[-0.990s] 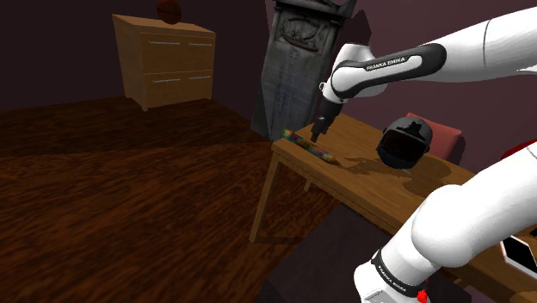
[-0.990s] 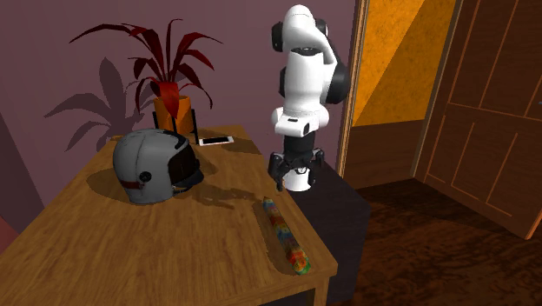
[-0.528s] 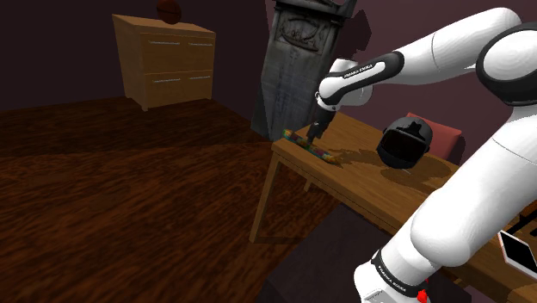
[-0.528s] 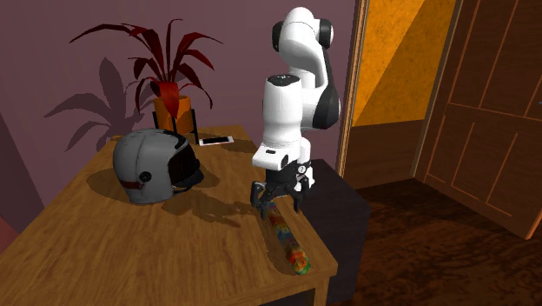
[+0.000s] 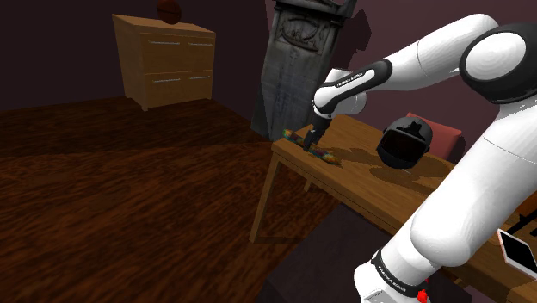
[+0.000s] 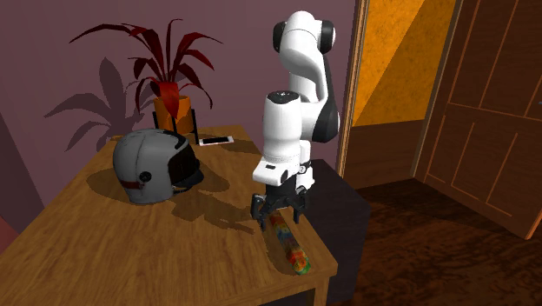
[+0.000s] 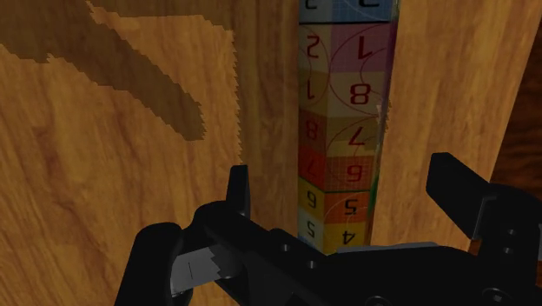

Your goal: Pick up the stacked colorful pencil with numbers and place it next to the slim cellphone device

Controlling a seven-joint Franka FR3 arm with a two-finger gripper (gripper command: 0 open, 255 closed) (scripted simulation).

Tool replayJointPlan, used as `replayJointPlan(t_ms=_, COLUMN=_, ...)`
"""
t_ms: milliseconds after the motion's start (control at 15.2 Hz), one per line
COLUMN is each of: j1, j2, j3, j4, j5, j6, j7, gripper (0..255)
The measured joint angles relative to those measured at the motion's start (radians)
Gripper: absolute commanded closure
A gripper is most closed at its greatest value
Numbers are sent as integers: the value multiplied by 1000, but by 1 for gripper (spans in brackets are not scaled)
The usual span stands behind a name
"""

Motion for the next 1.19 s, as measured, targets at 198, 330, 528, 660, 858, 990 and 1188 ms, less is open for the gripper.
replayJointPlan(t_ms=198, j1=0, j2=1, j3=0, j4=0, j5=1, j6=2, j7=0, gripper=0)
replayJointPlan(t_ms=330, j1=0, j2=1, j3=0, j4=0, j5=1, j6=2, j7=0, gripper=0)
replayJointPlan(t_ms=528, j1=0, j2=1, j3=0, j4=0, j5=1, j6=2, j7=0, gripper=255)
replayJointPlan(t_ms=660, j1=0, j2=1, j3=0, j4=0, j5=1, j6=2, j7=0, gripper=255)
replayJointPlan(t_ms=858, j1=0, j2=1, j3=0, j4=0, j5=1, j6=2, j7=0, gripper=255)
replayJointPlan(t_ms=990, j1=0, j2=1, j3=0, j4=0, j5=1, j6=2, j7=0, gripper=255)
replayJointPlan(t_ms=1188, j1=1, j2=-10, j3=0, j4=7, j5=-5, j6=-16, j7=4, gripper=255)
